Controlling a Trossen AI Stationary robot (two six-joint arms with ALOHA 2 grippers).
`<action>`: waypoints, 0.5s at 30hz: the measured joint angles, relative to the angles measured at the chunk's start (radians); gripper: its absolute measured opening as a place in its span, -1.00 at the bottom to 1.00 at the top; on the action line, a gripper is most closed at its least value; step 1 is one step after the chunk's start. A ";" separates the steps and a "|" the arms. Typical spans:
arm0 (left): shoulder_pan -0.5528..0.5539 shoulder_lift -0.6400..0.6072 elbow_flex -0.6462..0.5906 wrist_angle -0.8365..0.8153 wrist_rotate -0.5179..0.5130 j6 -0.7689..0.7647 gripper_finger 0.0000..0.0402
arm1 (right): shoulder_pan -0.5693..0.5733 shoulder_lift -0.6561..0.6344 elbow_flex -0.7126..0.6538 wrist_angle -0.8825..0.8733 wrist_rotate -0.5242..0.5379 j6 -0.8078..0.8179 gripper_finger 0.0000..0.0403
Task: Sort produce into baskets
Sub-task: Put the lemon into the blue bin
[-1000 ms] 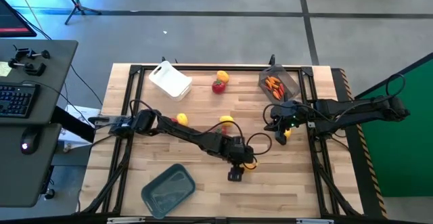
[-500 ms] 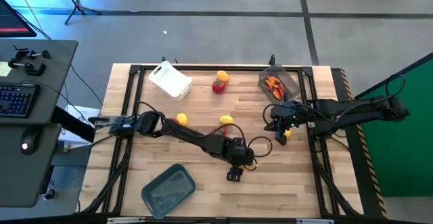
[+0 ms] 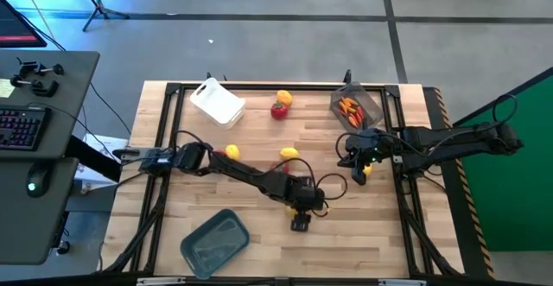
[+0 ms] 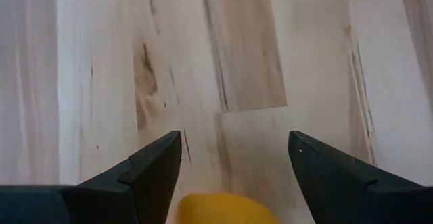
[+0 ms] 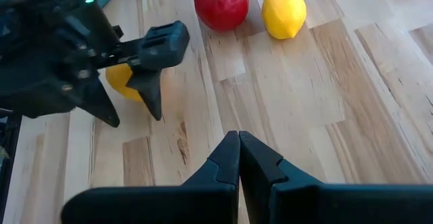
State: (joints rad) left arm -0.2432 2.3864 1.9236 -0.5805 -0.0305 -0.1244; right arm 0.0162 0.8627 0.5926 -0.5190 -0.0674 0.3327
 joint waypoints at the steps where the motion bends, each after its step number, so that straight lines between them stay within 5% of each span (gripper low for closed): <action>1: 0.005 -0.003 0.000 -0.001 0.016 -0.028 0.27 | 0.000 0.000 0.000 0.000 0.000 -0.001 -1.00; 9: 0.030 -0.067 0.000 -0.061 0.050 -0.281 0.26 | 0.000 0.000 0.000 0.000 0.002 -0.025 -1.00; 15: 0.022 -0.122 0.001 -0.175 0.077 -0.670 0.26 | 0.000 0.000 0.000 -0.001 0.002 -0.028 -1.00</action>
State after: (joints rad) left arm -0.2210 2.2647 1.9244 -0.7559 0.0466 -0.7947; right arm 0.0162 0.8631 0.5926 -0.5197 -0.0651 0.3050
